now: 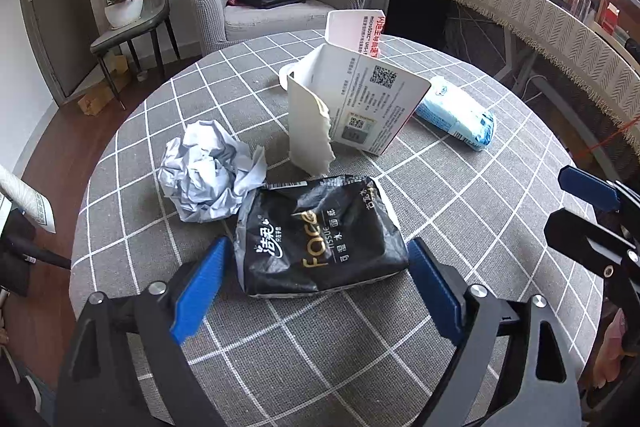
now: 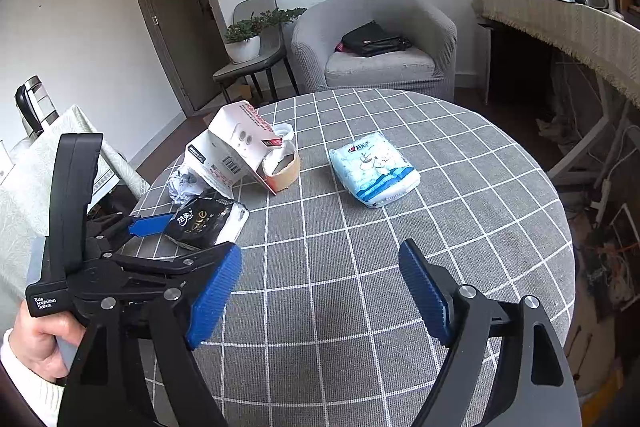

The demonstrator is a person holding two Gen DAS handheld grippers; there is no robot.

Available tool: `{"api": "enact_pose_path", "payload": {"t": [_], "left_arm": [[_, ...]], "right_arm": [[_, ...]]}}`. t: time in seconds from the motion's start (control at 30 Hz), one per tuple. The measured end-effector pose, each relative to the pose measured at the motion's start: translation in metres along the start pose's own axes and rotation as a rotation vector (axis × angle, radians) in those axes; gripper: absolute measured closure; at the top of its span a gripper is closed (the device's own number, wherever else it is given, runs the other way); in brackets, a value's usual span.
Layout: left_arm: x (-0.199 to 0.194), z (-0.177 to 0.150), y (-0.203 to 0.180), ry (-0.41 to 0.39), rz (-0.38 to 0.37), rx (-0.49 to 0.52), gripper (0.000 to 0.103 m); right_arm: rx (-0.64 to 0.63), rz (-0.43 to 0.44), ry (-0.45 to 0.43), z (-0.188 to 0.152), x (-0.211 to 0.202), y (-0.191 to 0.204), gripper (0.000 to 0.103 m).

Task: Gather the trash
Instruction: 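Grasp the black 'Face' tissue pack with the left gripper, then grasp the torn white card box with the right gripper while the left lifts the pack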

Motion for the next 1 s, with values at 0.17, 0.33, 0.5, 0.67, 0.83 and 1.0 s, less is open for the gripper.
{"api": "enact_pose_path", "payload": {"t": [0.17, 0.33, 0.5, 0.67, 0.83, 1.0], "left_arm": [[-0.006, -0.005, 0.004, -0.005, -0.012, 0.005, 0.028], [-0.013, -0.012, 0.013, 0.0, -0.036, 0.013, 0.028], [-0.02, -0.019, 0.024, 0.002, -0.095, -0.001, 0.028], [-0.028, -0.027, 0.029, -0.018, -0.108, 0.045, 0.028], [-0.038, -0.033, 0.036, -0.033, -0.151, 0.053, 0.028], [-0.046, -0.038, 0.047, -0.041, -0.182, 0.05, 0.028]], "right_arm": [[-0.02, 0.005, -0.004, 0.001, 0.005, 0.007, 0.021], [-0.036, 0.032, -0.025, 0.007, 0.007, 0.02, 0.021], [-0.071, 0.045, -0.035, 0.012, 0.013, 0.039, 0.02], [-0.101, 0.046, -0.035, 0.02, 0.024, 0.058, 0.019], [-0.083, 0.021, -0.025, 0.03, 0.039, 0.064, 0.019], [-0.093, 0.014, -0.004, 0.035, 0.057, 0.077, 0.019]]}}
Point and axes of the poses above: each gripper's, at about its wrist camera, not at the fingertips, and x roughly the way its jaws point, y to its left, z to its top, the point moved 3 cm from there along x, roughly the way its jaws point, and after that the axes turned 6 degrees about x, right-handed, at the moved point
